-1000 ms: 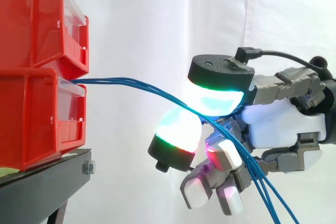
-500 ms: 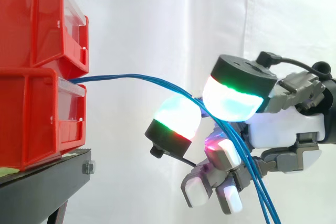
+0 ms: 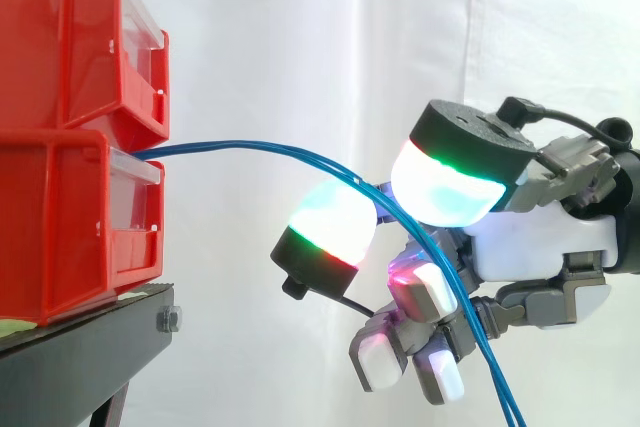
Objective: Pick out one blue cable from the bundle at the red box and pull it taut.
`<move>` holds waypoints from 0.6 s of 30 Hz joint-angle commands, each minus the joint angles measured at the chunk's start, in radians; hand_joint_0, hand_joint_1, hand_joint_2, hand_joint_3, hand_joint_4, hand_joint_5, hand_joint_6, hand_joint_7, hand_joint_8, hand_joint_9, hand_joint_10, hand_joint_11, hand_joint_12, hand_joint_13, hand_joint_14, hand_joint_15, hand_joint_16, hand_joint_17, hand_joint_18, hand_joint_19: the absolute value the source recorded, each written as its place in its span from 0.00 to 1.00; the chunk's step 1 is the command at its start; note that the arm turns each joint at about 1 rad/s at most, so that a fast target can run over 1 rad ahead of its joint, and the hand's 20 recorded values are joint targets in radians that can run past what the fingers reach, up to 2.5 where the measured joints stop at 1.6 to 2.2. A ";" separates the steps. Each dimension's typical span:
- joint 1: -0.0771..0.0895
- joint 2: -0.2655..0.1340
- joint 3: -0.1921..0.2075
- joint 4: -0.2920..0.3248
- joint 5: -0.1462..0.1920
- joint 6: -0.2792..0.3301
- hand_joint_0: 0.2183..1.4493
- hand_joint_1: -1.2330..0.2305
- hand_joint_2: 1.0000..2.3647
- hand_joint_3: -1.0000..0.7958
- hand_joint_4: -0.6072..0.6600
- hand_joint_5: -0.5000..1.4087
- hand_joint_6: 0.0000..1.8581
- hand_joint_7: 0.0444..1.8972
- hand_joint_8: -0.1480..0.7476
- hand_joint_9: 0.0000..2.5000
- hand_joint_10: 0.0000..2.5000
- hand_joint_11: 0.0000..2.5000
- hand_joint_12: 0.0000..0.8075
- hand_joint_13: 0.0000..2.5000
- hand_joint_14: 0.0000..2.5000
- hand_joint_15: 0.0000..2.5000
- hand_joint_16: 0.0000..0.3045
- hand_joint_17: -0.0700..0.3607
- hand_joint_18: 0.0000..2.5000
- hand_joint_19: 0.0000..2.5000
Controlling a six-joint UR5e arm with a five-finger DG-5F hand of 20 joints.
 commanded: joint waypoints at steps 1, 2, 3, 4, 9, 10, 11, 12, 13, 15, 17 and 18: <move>0.001 0.000 0.000 0.000 0.000 0.000 0.29 0.27 0.00 0.28 0.55 0.21 0.48 0.38 0.52 0.49 0.01 0.23 0.48 0.38 0.01 0.17 0.17 0.43 0.37 0.28; 0.001 0.000 0.000 0.000 0.000 0.000 0.29 0.28 0.00 0.28 0.56 0.21 0.47 0.39 0.52 0.49 0.01 0.24 0.49 0.38 0.01 0.17 0.17 0.43 0.37 0.27; 0.001 0.000 0.000 0.000 0.000 0.000 0.28 0.28 0.00 0.28 0.56 0.21 0.47 0.40 0.52 0.49 0.01 0.24 0.49 0.38 0.01 0.17 0.17 0.44 0.37 0.27; 0.001 0.000 0.000 0.000 0.000 0.000 0.28 0.30 0.00 0.28 0.57 0.21 0.46 0.40 0.52 0.49 0.01 0.24 0.49 0.38 0.01 0.17 0.17 0.44 0.37 0.27; 0.001 0.000 0.000 0.002 0.000 0.000 0.27 0.37 0.00 0.28 0.56 0.22 0.46 0.41 0.52 0.49 0.01 0.23 0.49 0.38 0.01 0.17 0.18 0.44 0.37 0.28; 0.001 0.000 0.000 0.002 0.000 0.000 0.28 0.40 0.00 0.28 0.56 0.22 0.46 0.41 0.52 0.50 0.01 0.23 0.50 0.38 0.01 0.17 0.17 0.44 0.37 0.28; 0.001 0.001 0.000 0.002 0.000 0.000 0.28 0.41 0.00 0.28 0.55 0.22 0.45 0.42 0.52 0.50 0.01 0.23 0.49 0.38 0.01 0.17 0.17 0.44 0.37 0.28; 0.001 0.000 0.000 0.002 0.000 0.000 0.29 0.42 0.00 0.28 0.55 0.22 0.45 0.42 0.52 0.50 0.01 0.23 0.49 0.38 0.01 0.17 0.17 0.44 0.37 0.28; 0.001 0.001 0.000 0.002 0.000 0.000 0.30 0.44 0.00 0.28 0.55 0.22 0.45 0.42 0.52 0.50 0.01 0.22 0.49 0.38 0.01 0.17 0.17 0.43 0.36 0.28; 0.001 0.000 0.000 0.002 0.000 0.000 0.33 0.43 0.00 0.28 0.53 0.22 0.46 0.43 0.52 0.50 0.01 0.23 0.48 0.38 0.01 0.17 0.17 0.43 0.36 0.28; 0.001 0.000 0.000 0.002 0.000 0.000 0.34 0.39 0.00 0.32 0.52 0.22 0.46 0.44 0.52 0.50 0.01 0.23 0.48 0.38 0.01 0.17 0.17 0.43 0.36 0.28; 0.002 0.000 0.000 0.002 0.000 0.000 0.34 0.39 0.01 0.33 0.52 0.22 0.46 0.45 0.52 0.50 0.01 0.23 0.49 0.38 0.01 0.17 0.17 0.43 0.36 0.28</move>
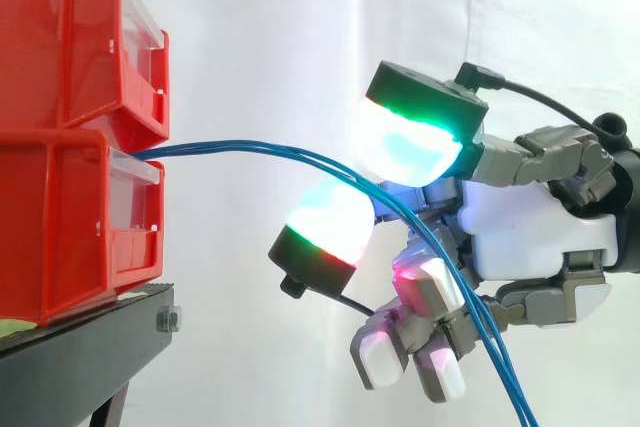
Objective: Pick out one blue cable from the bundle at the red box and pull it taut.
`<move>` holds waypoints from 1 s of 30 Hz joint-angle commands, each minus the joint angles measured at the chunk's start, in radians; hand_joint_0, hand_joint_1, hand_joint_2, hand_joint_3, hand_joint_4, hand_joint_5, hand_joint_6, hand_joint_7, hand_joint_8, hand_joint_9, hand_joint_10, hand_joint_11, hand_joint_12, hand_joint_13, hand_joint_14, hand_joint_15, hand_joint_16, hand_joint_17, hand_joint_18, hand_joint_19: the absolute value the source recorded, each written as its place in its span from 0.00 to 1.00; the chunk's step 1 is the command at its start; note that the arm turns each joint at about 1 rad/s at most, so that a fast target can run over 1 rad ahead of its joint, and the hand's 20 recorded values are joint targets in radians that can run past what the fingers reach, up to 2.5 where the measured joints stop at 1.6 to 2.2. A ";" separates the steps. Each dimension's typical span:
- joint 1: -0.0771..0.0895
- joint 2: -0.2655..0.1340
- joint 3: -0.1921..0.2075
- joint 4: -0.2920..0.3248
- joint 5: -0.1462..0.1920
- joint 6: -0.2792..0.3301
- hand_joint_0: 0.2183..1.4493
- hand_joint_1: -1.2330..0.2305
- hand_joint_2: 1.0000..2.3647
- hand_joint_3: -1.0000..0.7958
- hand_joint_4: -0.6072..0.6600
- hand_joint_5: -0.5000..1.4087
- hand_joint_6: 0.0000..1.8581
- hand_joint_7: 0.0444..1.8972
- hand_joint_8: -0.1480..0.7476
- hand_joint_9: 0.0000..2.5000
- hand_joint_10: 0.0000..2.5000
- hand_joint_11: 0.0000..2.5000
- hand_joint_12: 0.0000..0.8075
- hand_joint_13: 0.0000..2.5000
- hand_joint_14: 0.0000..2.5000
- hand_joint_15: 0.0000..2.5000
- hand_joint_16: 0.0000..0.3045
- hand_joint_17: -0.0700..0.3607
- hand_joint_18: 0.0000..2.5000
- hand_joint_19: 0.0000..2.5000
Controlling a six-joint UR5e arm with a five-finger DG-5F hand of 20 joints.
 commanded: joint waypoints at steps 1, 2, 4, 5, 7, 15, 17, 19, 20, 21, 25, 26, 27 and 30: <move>0.001 0.000 0.000 0.000 0.001 0.000 0.34 0.37 0.01 0.35 0.52 0.22 0.47 0.44 0.52 0.50 0.01 0.23 0.48 0.38 0.01 0.17 0.17 0.43 0.37 0.28; 0.001 0.000 0.000 0.000 0.001 0.000 0.34 0.35 0.01 0.37 0.53 0.22 0.47 0.45 0.53 0.50 0.01 0.23 0.49 0.38 0.01 0.17 0.17 0.43 0.37 0.28; 0.001 0.000 0.000 0.000 0.005 0.000 0.35 0.33 0.01 0.40 0.53 0.22 0.48 0.45 0.53 0.50 0.01 0.23 0.49 0.38 0.01 0.17 0.17 0.43 0.37 0.28; 0.003 0.000 0.000 0.000 0.005 0.000 0.35 0.31 0.01 0.42 0.54 0.22 0.48 0.45 0.53 0.50 0.01 0.23 0.49 0.38 0.01 0.17 0.17 0.43 0.37 0.28; 0.003 0.000 0.000 0.000 0.005 0.000 0.35 0.30 0.01 0.43 0.54 0.22 0.49 0.45 0.53 0.50 0.01 0.23 0.49 0.38 0.01 0.17 0.17 0.43 0.37 0.28; 0.003 0.000 0.000 0.000 0.005 0.000 0.38 0.23 0.02 0.46 0.48 0.22 0.50 0.45 0.54 0.50 0.01 0.24 0.49 0.38 0.01 0.17 0.17 0.44 0.37 0.28; 0.003 0.000 0.000 0.000 0.005 0.000 0.40 0.22 0.01 0.45 0.46 0.21 0.50 0.46 0.54 0.50 0.01 0.24 0.49 0.38 0.01 0.17 0.17 0.44 0.37 0.28; 0.003 0.000 0.000 0.000 0.005 0.000 0.42 0.21 0.01 0.44 0.45 0.21 0.50 0.47 0.53 0.50 0.01 0.25 0.48 0.38 0.01 0.17 0.17 0.43 0.37 0.28; 0.003 0.000 0.000 0.000 0.005 0.000 0.43 0.21 0.01 0.42 0.45 0.21 0.50 0.47 0.53 0.50 0.01 0.25 0.48 0.38 0.01 0.17 0.17 0.43 0.37 0.28; 0.003 0.001 0.000 0.000 0.005 0.000 0.43 0.22 0.01 0.40 0.45 0.21 0.50 0.46 0.53 0.50 0.01 0.25 0.48 0.38 0.01 0.17 0.17 0.43 0.37 0.28; 0.003 0.000 0.000 0.000 0.005 0.000 0.44 0.22 0.00 0.28 0.45 0.21 0.51 0.44 0.53 0.52 0.01 0.25 0.48 0.39 0.01 0.17 0.17 0.43 0.38 0.27; 0.003 0.000 0.000 0.000 0.005 0.000 0.43 0.22 0.00 0.28 0.45 0.22 0.50 0.44 0.53 0.52 0.01 0.26 0.48 0.39 0.01 0.17 0.17 0.43 0.38 0.27; 0.003 0.000 0.000 0.000 0.005 0.000 0.43 0.23 0.00 0.28 0.45 0.22 0.50 0.44 0.53 0.52 0.01 0.26 0.48 0.39 0.01 0.17 0.17 0.43 0.38 0.27; 0.003 0.000 0.000 0.000 0.005 0.000 0.41 0.23 0.00 0.28 0.46 0.22 0.50 0.45 0.53 0.53 0.01 0.25 0.47 0.39 0.01 0.17 0.16 0.42 0.38 0.28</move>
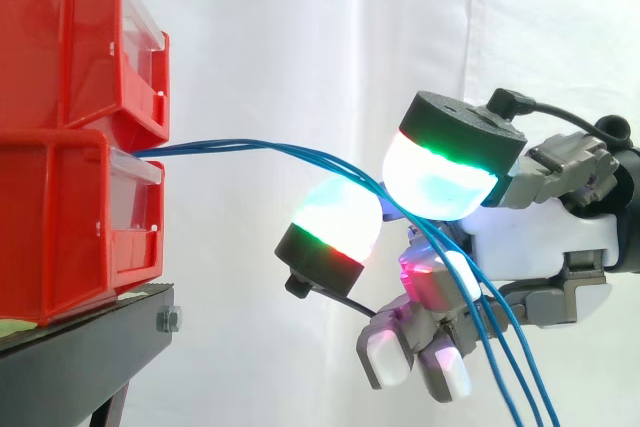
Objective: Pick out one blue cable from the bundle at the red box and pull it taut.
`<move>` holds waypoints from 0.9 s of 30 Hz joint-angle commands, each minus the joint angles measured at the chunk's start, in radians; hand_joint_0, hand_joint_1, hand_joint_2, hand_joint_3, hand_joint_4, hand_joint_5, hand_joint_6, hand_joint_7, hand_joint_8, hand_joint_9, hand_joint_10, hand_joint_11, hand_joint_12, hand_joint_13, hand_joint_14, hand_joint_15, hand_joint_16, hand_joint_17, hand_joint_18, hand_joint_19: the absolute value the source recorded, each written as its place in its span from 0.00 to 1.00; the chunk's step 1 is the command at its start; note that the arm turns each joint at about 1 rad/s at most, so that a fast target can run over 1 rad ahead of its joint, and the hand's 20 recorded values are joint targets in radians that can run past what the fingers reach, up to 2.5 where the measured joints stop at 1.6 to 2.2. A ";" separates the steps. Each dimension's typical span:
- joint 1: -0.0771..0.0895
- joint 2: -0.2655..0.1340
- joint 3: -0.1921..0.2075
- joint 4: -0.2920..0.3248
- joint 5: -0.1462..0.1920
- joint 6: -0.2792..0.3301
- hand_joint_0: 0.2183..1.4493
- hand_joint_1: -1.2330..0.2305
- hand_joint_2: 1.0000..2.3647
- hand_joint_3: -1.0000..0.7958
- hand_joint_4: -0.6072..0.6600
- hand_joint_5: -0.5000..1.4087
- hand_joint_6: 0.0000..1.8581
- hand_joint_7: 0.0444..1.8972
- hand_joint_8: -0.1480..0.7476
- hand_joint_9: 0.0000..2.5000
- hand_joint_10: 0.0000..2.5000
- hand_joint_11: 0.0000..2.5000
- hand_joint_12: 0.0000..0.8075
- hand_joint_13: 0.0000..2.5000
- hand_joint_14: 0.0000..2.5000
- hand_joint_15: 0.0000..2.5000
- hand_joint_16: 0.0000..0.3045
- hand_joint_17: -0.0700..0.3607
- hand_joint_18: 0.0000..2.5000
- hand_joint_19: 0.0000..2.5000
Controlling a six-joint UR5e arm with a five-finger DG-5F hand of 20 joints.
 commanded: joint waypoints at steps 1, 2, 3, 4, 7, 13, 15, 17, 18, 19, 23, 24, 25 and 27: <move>0.000 0.000 0.000 0.000 0.000 0.000 0.40 0.24 0.00 0.28 0.46 0.22 0.50 0.45 0.52 0.54 0.01 0.25 0.47 0.40 0.01 0.17 0.17 0.43 0.39 0.28; 0.000 0.000 0.000 0.000 0.000 0.000 0.39 0.24 0.00 0.28 0.47 0.22 0.50 0.45 0.53 0.54 0.01 0.25 0.47 0.40 0.01 0.17 0.16 0.42 0.39 0.28; 0.000 0.000 0.000 0.000 0.000 0.000 0.38 0.25 0.00 0.28 0.47 0.22 0.50 0.45 0.52 0.54 0.01 0.25 0.47 0.40 0.01 0.17 0.17 0.43 0.39 0.28; 0.000 0.000 0.000 0.000 0.000 0.000 0.37 0.26 0.00 0.28 0.47 0.22 0.50 0.45 0.52 0.54 0.01 0.25 0.47 0.40 0.01 0.17 0.17 0.43 0.39 0.28; 0.000 0.000 0.000 0.000 0.000 0.000 0.34 0.30 0.00 0.28 0.49 0.22 0.50 0.42 0.52 0.55 0.01 0.25 0.48 0.40 0.01 0.17 0.17 0.43 0.39 0.28; 0.000 0.000 0.000 0.000 0.000 0.000 0.30 0.35 0.00 0.28 0.51 0.22 0.49 0.43 0.52 0.54 0.01 0.24 0.48 0.40 0.01 0.17 0.17 0.43 0.39 0.28; 0.000 0.000 0.000 0.000 0.000 0.000 0.30 0.37 0.00 0.28 0.51 0.22 0.49 0.44 0.52 0.54 0.01 0.24 0.48 0.40 0.01 0.17 0.17 0.43 0.39 0.28; 0.000 0.000 0.000 0.000 0.000 0.000 0.29 0.39 0.00 0.28 0.51 0.22 0.48 0.44 0.53 0.54 0.01 0.24 0.48 0.40 0.01 0.18 0.17 0.44 0.39 0.28; 0.000 0.001 0.000 0.000 0.000 0.000 0.29 0.40 0.00 0.28 0.51 0.22 0.48 0.44 0.53 0.54 0.01 0.24 0.48 0.40 0.01 0.18 0.17 0.44 0.39 0.29; 0.000 0.000 0.000 0.000 0.000 0.000 0.29 0.41 0.00 0.28 0.51 0.22 0.48 0.44 0.52 0.54 0.01 0.24 0.48 0.40 0.01 0.18 0.17 0.44 0.39 0.28; 0.000 0.000 0.000 0.000 0.000 0.000 0.32 0.43 0.00 0.28 0.50 0.22 0.47 0.44 0.52 0.53 0.01 0.23 0.48 0.40 0.01 0.18 0.17 0.43 0.39 0.29; 0.000 0.001 0.000 0.000 0.000 0.000 0.33 0.43 0.00 0.29 0.50 0.22 0.47 0.44 0.52 0.53 0.01 0.23 0.48 0.40 0.01 0.18 0.17 0.43 0.39 0.29; 0.000 0.001 0.000 0.000 0.000 0.000 0.33 0.42 0.00 0.31 0.50 0.22 0.47 0.44 0.52 0.53 0.01 0.24 0.48 0.40 0.01 0.18 0.17 0.44 0.39 0.29; 0.000 0.000 0.000 0.000 0.000 0.000 0.33 0.41 0.01 0.34 0.50 0.22 0.47 0.44 0.53 0.53 0.01 0.24 0.49 0.40 0.01 0.18 0.17 0.44 0.39 0.29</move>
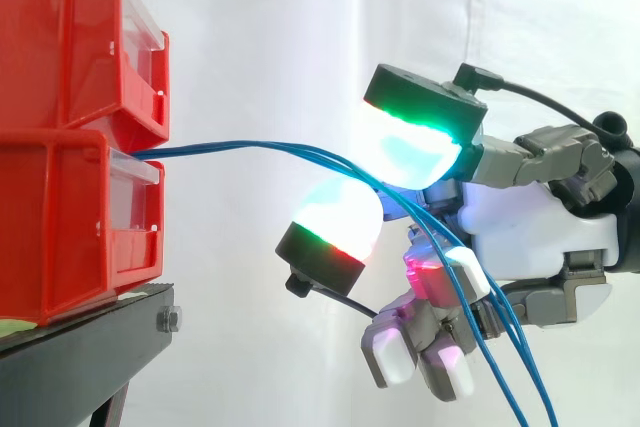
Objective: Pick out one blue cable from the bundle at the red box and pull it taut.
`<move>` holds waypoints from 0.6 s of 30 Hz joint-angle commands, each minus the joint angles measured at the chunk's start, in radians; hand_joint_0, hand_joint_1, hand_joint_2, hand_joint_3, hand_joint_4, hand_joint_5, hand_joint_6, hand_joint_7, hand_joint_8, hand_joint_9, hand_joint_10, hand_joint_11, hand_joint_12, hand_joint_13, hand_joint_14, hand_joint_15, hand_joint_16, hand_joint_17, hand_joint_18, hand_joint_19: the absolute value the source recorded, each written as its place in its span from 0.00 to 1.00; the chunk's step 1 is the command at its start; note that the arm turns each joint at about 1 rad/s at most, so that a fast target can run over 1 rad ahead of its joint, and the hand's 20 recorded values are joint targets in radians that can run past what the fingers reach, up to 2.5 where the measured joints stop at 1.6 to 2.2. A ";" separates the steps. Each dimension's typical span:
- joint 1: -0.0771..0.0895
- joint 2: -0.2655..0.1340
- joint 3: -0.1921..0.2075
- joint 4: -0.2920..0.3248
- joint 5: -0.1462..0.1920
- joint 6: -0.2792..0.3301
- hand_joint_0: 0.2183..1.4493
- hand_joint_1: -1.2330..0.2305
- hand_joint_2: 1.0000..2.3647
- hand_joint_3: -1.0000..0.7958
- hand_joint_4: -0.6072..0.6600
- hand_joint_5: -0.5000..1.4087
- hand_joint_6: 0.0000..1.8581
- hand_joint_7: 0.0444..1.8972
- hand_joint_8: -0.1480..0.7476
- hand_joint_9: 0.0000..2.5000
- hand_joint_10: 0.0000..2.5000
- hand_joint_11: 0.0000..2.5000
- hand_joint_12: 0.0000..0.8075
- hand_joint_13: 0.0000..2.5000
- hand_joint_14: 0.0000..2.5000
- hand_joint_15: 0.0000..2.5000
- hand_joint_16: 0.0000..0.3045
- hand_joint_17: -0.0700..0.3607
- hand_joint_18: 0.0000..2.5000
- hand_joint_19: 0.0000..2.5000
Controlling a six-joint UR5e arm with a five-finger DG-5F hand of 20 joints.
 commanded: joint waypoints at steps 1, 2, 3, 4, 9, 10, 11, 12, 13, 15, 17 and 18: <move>0.000 0.000 0.000 0.000 0.000 0.000 0.33 0.40 0.01 0.37 0.49 0.23 0.47 0.44 0.53 0.53 0.01 0.23 0.48 0.40 0.01 0.18 0.17 0.44 0.39 0.29; 0.000 0.000 0.000 0.000 0.000 0.000 0.32 0.40 0.01 0.39 0.50 0.22 0.47 0.45 0.53 0.53 0.01 0.24 0.49 0.41 0.01 0.18 0.17 0.44 0.39 0.29; 0.000 0.000 0.000 0.000 0.000 0.000 0.32 0.40 0.01 0.40 0.49 0.23 0.47 0.45 0.53 0.53 0.01 0.24 0.49 0.41 0.01 0.18 0.17 0.44 0.39 0.29; 0.000 0.001 0.000 0.000 0.000 0.000 0.32 0.38 0.01 0.42 0.49 0.23 0.47 0.46 0.53 0.53 0.01 0.24 0.49 0.40 0.01 0.18 0.17 0.44 0.39 0.29; 0.000 0.000 0.000 0.000 0.000 0.000 0.32 0.34 0.01 0.46 0.51 0.23 0.48 0.47 0.55 0.54 0.01 0.24 0.51 0.41 0.01 0.18 0.19 0.46 0.40 0.29; 0.000 0.000 0.000 0.000 0.000 0.000 0.32 0.33 0.01 0.47 0.52 0.23 0.48 0.47 0.56 0.54 0.01 0.24 0.52 0.41 0.01 0.18 0.19 0.47 0.40 0.28; 0.000 0.000 0.000 0.000 0.000 0.000 0.32 0.32 0.01 0.47 0.53 0.22 0.48 0.47 0.55 0.54 0.01 0.24 0.52 0.41 0.01 0.18 0.19 0.46 0.40 0.28; 0.000 0.000 0.000 0.000 0.000 0.000 0.32 0.31 0.01 0.47 0.53 0.22 0.48 0.47 0.56 0.54 0.01 0.24 0.52 0.41 0.01 0.18 0.19 0.46 0.40 0.28; 0.000 0.000 0.000 0.000 0.000 0.000 0.33 0.30 0.01 0.47 0.53 0.22 0.48 0.47 0.55 0.53 0.01 0.24 0.52 0.41 0.01 0.18 0.19 0.46 0.40 0.28; 0.000 0.000 0.000 0.000 0.000 0.000 0.35 0.26 0.02 0.47 0.53 0.22 0.49 0.48 0.54 0.52 0.01 0.25 0.50 0.40 0.01 0.18 0.18 0.44 0.39 0.29; 0.000 0.000 0.000 0.000 0.000 0.000 0.37 0.24 0.02 0.47 0.52 0.22 0.49 0.49 0.54 0.52 0.01 0.26 0.49 0.39 0.01 0.18 0.17 0.44 0.39 0.29; 0.000 0.000 0.000 0.000 0.000 0.000 0.37 0.24 0.02 0.46 0.52 0.22 0.49 0.49 0.54 0.52 0.01 0.26 0.49 0.39 0.01 0.18 0.17 0.44 0.39 0.29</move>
